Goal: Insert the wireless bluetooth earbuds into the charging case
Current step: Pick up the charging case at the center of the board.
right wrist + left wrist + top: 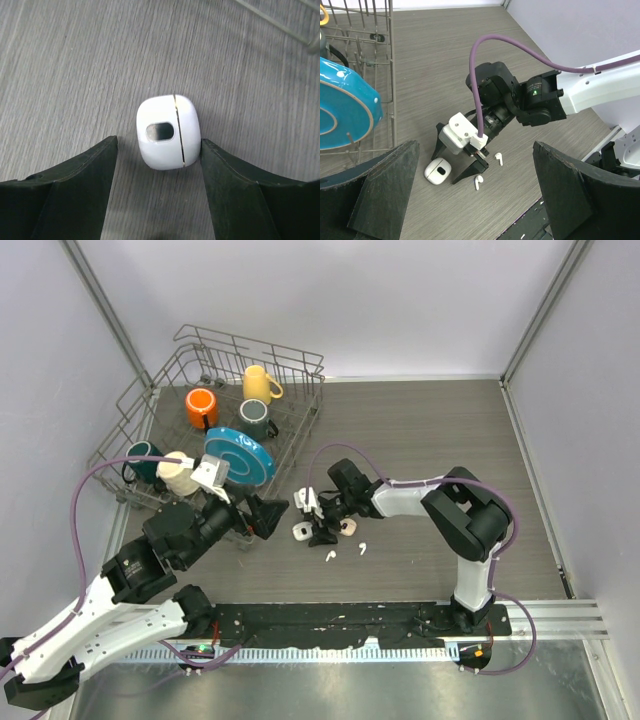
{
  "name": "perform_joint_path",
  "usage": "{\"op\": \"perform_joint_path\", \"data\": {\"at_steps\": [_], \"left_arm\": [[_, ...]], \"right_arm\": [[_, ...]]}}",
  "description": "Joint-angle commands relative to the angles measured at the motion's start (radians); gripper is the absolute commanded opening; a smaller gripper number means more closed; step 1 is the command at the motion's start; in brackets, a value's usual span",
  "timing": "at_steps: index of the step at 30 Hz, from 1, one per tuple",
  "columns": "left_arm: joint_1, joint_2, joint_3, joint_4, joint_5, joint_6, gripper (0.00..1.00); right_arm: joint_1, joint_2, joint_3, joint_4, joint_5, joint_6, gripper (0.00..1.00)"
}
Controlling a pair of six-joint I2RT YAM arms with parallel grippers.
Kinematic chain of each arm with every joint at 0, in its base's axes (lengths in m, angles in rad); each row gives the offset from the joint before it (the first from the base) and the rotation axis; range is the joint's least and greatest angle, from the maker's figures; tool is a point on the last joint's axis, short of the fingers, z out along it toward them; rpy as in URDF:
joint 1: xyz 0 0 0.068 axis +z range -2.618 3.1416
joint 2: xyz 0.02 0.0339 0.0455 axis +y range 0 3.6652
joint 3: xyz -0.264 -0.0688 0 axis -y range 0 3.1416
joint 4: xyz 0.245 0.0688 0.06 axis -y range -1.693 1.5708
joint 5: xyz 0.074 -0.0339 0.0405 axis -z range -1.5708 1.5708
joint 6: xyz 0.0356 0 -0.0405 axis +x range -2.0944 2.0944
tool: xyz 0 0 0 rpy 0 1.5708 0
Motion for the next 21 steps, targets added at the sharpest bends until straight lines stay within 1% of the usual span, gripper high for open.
{"op": "perform_joint_path", "data": {"at_steps": [1,8,13,18,19,21], "left_arm": [[0.000,-0.001,0.025,0.013,0.003,-0.007,1.00],[0.002,-0.005,0.015,0.019,0.016,-0.021,1.00],[0.000,-0.010,0.009,0.021,0.024,-0.032,1.00],[0.002,-0.013,0.008,0.019,0.024,-0.034,1.00],[0.000,-0.014,0.008,0.018,0.019,-0.032,1.00],[0.002,-0.017,0.008,0.015,0.012,-0.032,1.00]], "right_arm": [[-0.004,-0.028,-0.064,0.117,0.033,0.046,0.71],[-0.001,-0.107,-0.162,0.229,0.070,0.144,0.68],[0.027,-0.150,-0.211,0.293,0.121,0.190,0.67],[0.038,-0.121,-0.204,0.390,0.240,0.285,0.70],[0.041,-0.115,-0.199,0.402,0.253,0.314,0.70],[0.047,-0.101,-0.196,0.430,0.262,0.317,0.72]]}}
